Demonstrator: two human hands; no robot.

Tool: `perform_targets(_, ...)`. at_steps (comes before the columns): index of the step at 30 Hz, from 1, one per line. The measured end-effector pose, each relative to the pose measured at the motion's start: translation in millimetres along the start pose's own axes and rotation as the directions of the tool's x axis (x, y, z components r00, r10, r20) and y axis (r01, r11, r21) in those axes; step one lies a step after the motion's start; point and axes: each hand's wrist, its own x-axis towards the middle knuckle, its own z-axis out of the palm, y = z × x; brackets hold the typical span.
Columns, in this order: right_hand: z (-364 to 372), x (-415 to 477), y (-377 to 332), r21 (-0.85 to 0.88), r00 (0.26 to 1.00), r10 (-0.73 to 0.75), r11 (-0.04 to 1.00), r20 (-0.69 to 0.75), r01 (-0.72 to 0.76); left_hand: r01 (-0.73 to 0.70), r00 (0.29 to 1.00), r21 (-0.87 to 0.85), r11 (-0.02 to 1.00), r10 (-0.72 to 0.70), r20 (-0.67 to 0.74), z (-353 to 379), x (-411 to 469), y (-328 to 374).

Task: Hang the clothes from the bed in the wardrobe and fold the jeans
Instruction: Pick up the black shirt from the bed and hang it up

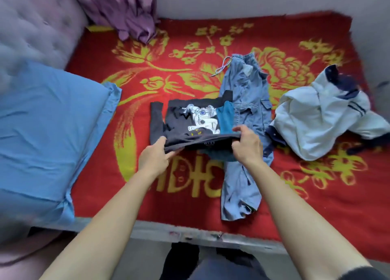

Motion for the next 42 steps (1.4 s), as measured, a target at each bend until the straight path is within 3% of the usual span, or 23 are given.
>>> perform_targets(3,-65.6,-5.5,-52.3,0.147,0.969,-0.141,0.974,-0.201,0.172,-0.121,0.947,-0.159,0.98,0.066,-0.315,-64.4,-10.8,39.4)
perform_targets(6,-117.8,-15.0,-88.3,0.177,0.83,-0.321,0.881,-0.455,0.438,-0.293,0.765,-0.286,0.912,0.045,-0.642,-119.6,-22.1,68.0)
perform_targets(9,-131.2,-20.5,-97.4,0.203,0.717,-0.318,0.818,-0.62,0.538,-0.355,0.667,-0.418,0.836,-0.087,-0.74,-147.9,-25.1,78.5)
perform_targets(11,-126.4,-21.9,-91.0,0.219,0.782,-0.245,0.874,-0.573,0.434,-0.315,0.69,-0.525,0.791,-0.189,-0.699,-156.2,-24.6,76.4)
perform_targets(13,-119.6,-18.2,-81.1,0.182,0.962,-0.124,0.968,-0.243,0.171,-0.152,0.806,-0.735,0.661,-0.347,-0.479,-159.8,-21.0,67.7)
perform_targets(15,-113.5,-19.9,-74.6,0.031,0.997,-0.027,0.999,0.074,0.025,0.031,0.883,-0.86,0.509,-0.417,-0.215,-159.1,-23.1,57.7)
perform_targets(16,-112.6,-19.7,-73.8,0.004,0.993,-0.012,1.0,0.121,0.011,0.067,0.896,-0.857,0.512,-0.409,-0.174,-157.4,-25.0,51.4)
perform_targets(19,-122.1,-20.8,-95.1,0.206,0.988,-0.006,0.978,0.154,-0.027,0.072,0.932,-0.864,0.498,-0.341,-0.12,-162.0,-29.5,36.0)
perform_targets(21,-134.8,-20.8,-119.4,0.425,0.987,-0.056,0.905,0.152,-0.014,0.031,0.962,-0.919,0.392,-0.261,-0.078,-175.6,-30.2,29.7)
perform_targets(24,-148.9,-24.2,-154.6,0.614,0.993,-0.085,0.789,0.086,0.015,-0.085,0.954,-0.955,0.283,-0.255,-0.16,-205.9,-27.1,22.9)
perform_targets(26,-150.4,-27.0,-169.0,0.646,0.992,-0.038,0.762,0.116,-0.047,-0.091,0.909,-0.939,0.333,-0.357,-0.215,-225.5,-23.8,14.0)
perform_targets(28,-147.4,-31.2,-178.5,0.583,0.966,-0.021,0.801,0.259,-0.139,-0.026,0.876,-0.914,0.406,-0.431,-0.216,-238.6,-23.5,1.8)
perform_targets(31,-141.8,-34.0,-187.3,0.512,0.907,-0.048,0.837,0.419,-0.192,0.031,0.883,-0.913,0.406,-0.439,-0.165,-243.0,-30.2,-16.0)
perform_targets(33,-138.4,-35.9,-194.9,0.527,0.906,-0.09,0.835,0.413,-0.157,0.044,0.863,-0.897,0.44,-0.469,-0.188,-243.2,-39.4,-27.5)
perform_targets(36,-128.9,-47.6,-212.6,0.494,0.916,-0.172,0.869,0.363,-0.033,0.061,0.8,-0.807,0.588,-0.513,-0.313,-245.9,-60.8,-44.0)
perform_targets(39,-111.5,-63.7,-230.0,0.431,0.906,-0.301,0.889,0.299,0.153,0.115,0.703,-0.735,0.669,-0.577,-0.415,-238.8,-97.0,-59.3)
perform_targets(42,-85.6,-87.1,-234.0,0.424,0.844,-0.413,0.87,0.343,0.254,0.222,0.578,-0.707,0.672,-0.675,-0.459,-216.2,-148.5,-73.3)
